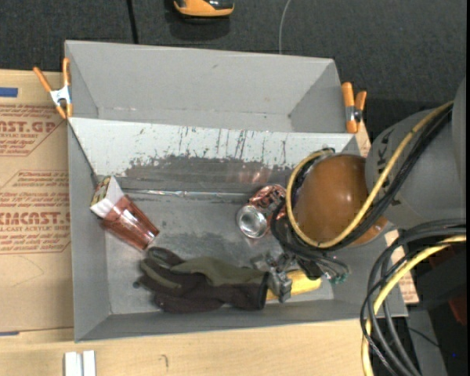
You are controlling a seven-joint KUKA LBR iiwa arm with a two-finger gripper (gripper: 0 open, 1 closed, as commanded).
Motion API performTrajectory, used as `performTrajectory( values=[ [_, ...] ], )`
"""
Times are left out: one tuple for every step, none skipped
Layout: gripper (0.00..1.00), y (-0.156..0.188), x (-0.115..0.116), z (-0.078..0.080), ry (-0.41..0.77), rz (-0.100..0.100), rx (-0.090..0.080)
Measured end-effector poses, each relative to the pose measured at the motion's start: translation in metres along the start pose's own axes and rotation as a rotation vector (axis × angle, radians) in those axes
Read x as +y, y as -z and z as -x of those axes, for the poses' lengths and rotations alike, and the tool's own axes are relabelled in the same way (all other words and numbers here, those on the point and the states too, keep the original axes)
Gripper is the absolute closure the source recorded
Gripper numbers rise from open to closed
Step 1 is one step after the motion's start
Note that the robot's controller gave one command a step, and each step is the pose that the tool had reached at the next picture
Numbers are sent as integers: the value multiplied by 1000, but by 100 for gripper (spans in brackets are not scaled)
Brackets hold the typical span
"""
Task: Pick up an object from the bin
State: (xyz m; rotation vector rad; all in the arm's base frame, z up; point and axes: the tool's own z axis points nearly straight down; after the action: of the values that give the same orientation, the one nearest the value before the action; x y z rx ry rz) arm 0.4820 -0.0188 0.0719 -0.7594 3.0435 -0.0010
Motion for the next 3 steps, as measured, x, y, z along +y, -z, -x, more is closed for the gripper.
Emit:
performTrajectory(
  values=[
    [100,54,3,5,-25,5,9],
    [100,101,3,7,-43,0,1],
    [100,103,7,12,-49,2,5]
  ],
)
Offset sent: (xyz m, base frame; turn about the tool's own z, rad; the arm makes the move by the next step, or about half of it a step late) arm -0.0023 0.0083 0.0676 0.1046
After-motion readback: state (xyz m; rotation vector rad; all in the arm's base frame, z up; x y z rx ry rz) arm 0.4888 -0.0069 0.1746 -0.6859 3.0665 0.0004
